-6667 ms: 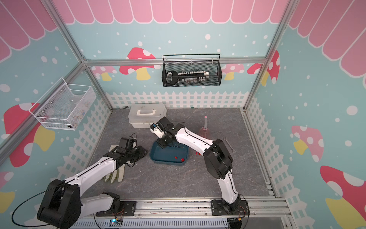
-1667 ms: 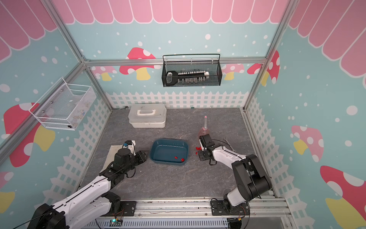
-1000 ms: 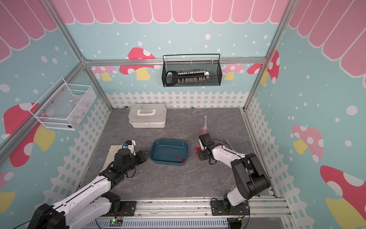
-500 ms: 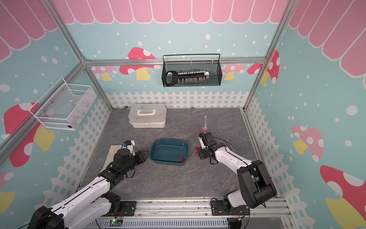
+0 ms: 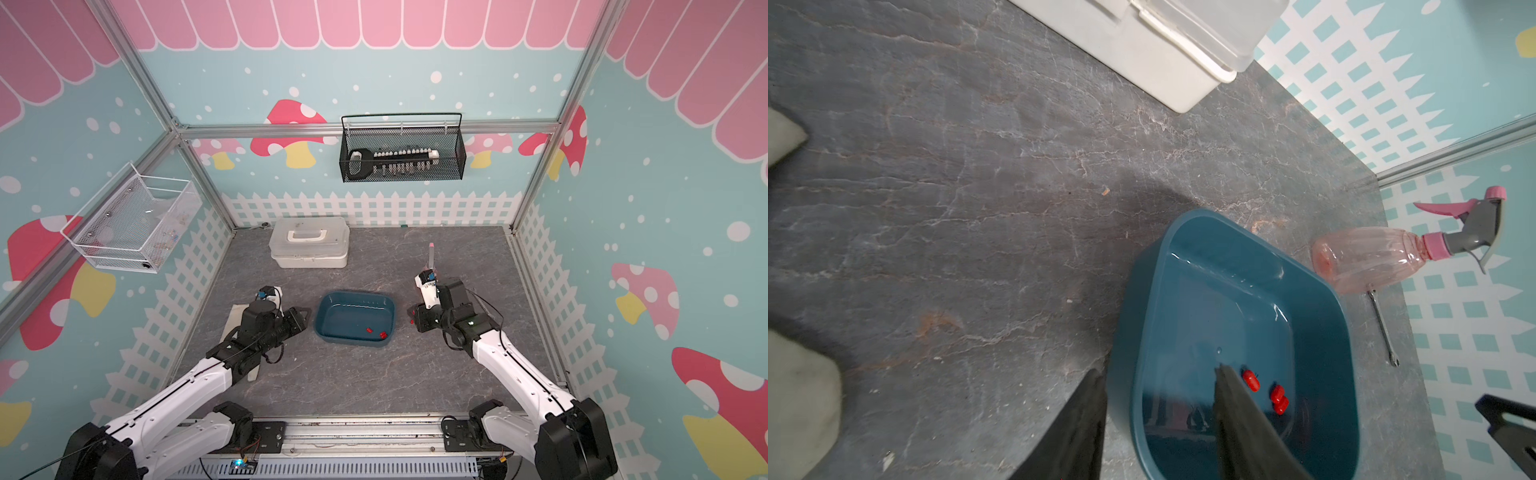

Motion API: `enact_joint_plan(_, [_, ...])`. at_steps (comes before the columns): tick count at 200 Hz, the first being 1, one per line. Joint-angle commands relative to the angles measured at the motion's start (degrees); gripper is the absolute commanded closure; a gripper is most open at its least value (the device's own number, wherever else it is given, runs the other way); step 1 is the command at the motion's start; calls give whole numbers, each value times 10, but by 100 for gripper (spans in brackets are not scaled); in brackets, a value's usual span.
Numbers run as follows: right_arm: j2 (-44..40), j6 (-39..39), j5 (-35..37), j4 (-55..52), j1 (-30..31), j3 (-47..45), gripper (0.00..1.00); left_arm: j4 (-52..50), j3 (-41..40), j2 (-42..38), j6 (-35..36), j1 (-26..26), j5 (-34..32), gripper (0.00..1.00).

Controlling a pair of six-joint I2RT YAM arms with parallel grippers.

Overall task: Take the screw protection sleeves out of the storage box
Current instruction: Place the screw protection sleeve at the center of the board, then adjust the storage box at the center of the board.

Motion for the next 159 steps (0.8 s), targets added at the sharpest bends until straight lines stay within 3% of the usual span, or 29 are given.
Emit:
enact_joint_plan(1, [-39, 14, -11, 49, 22, -19, 66, -24, 28, 32, 26, -2, -8, 53])
enact_joint_plan(43, [-59, -9, 71, 87, 48, -40, 70, -26, 74, 92, 57, 2, 8, 47])
enact_joint_plan(92, [33, -49, 76, 92, 79, 5, 73, -145, 198, 194, 118, 3, -3, 42])
enact_joint_plan(126, [15, -55, 91, 94, 94, -6, 73, -193, 243, 226, 130, 4, -1, 43])
enact_joint_plan(159, [-12, -62, 98, 98, 94, -17, 74, -280, 301, 264, 184, 4, 12, 44])
